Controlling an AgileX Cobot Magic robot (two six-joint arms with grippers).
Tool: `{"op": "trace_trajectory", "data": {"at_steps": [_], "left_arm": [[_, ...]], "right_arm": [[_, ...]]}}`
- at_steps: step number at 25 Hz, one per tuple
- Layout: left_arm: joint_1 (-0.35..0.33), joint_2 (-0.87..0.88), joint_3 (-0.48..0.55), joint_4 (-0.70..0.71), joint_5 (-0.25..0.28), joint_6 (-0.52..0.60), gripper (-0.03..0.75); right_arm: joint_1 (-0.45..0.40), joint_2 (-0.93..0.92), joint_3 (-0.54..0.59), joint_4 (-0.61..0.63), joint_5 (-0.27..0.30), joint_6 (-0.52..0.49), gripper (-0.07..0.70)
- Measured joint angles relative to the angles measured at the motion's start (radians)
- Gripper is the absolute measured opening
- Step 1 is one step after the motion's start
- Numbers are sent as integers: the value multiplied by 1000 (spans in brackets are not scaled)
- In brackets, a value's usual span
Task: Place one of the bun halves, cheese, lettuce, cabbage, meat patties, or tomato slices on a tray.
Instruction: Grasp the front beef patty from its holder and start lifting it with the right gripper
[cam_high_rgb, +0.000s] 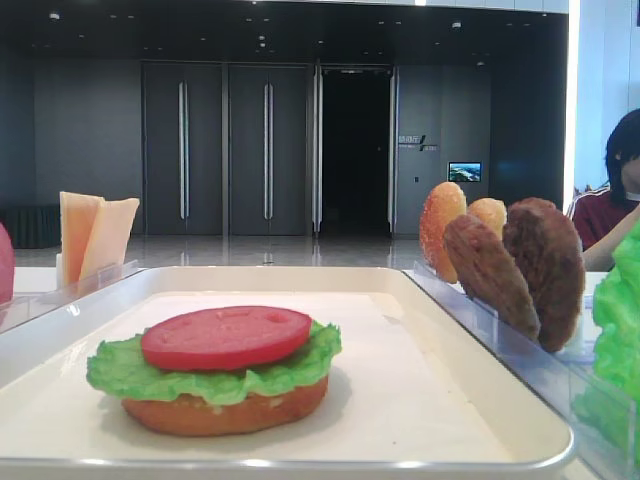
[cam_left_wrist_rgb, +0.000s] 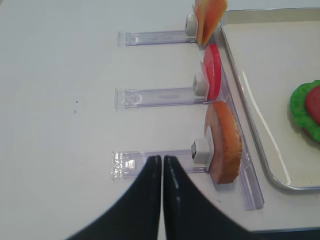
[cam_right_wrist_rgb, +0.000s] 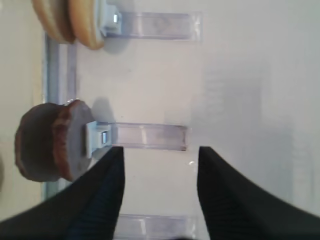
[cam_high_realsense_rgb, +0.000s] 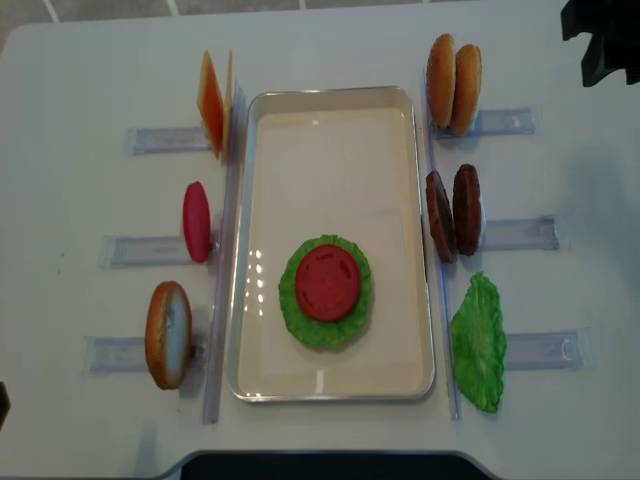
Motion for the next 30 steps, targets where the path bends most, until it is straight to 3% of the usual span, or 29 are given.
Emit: {"op": "trace_trajectory", "data": {"at_steps": [14, 24, 30], "left_arm": [[0, 0, 0, 0, 0, 0, -1], [0, 0, 0, 0, 0, 0, -1], [0, 0, 0, 0, 0, 0, -1]], "right_arm": [[308, 105, 0, 4, 0, 220, 353], [338, 184, 0, 8, 0, 323, 353], [360, 195, -2, 11, -29, 373, 353]]}}
